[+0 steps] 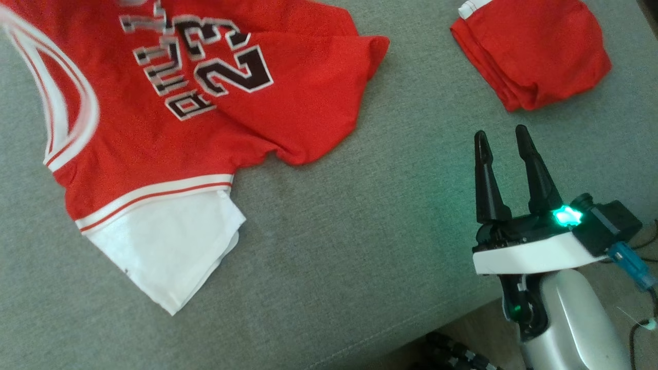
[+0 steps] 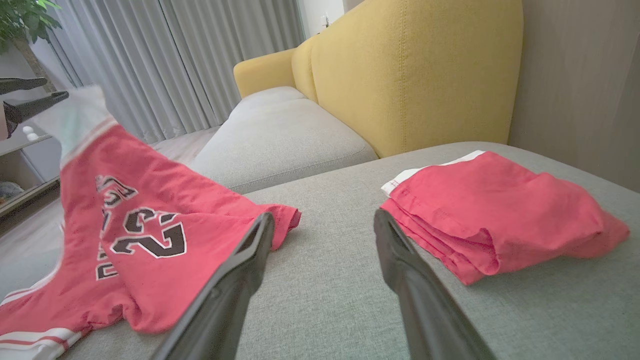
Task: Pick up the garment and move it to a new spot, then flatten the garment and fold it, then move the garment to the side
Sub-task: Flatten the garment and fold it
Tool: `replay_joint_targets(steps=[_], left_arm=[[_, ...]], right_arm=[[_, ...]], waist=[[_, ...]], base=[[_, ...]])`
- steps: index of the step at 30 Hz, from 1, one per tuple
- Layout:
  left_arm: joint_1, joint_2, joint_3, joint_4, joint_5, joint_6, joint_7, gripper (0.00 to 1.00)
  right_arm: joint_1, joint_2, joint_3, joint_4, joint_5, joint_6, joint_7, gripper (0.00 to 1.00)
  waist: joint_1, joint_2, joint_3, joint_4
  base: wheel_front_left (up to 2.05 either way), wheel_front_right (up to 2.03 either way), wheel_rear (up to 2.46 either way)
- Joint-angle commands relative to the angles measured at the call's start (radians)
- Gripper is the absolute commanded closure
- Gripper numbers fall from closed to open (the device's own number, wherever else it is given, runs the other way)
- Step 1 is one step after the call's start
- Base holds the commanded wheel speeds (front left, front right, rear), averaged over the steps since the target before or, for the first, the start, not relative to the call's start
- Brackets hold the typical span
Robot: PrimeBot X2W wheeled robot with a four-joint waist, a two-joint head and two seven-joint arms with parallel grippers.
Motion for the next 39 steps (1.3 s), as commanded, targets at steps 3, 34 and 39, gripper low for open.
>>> replay_joint_targets(steps=[3,34,39], left_arm=[[-0.019,-0.001,0.03,0.015,-0.023,-0.015,-0.017,0.0],[0.912,-0.047,0.477,-0.735,-0.189,0.232,-0.251,0.0],[1.195,-0.074,0.595,-0.96,-0.153,0.323,-0.251,0.0]], right_arm=[[-0.01,-0.005,0.017,-0.029,0.004,0.007,-0.011,0.0],[0.097,-0.004,-0.147,-0.002,-0.151,0.007,0.0,0.0],[0.114,-0.004,-0.146,0.008,-0.145,0.007,0.002,0.0]], waist=[[-0.0001,0.0,-0.006,0.017],[-0.0001,0.0,-0.285,0.403],[-0.0001,0.0,-0.288,0.414]], base=[[0.0,0.0,0.0],[0.0,0.0,0.0],[0.0,0.0,0.0]])
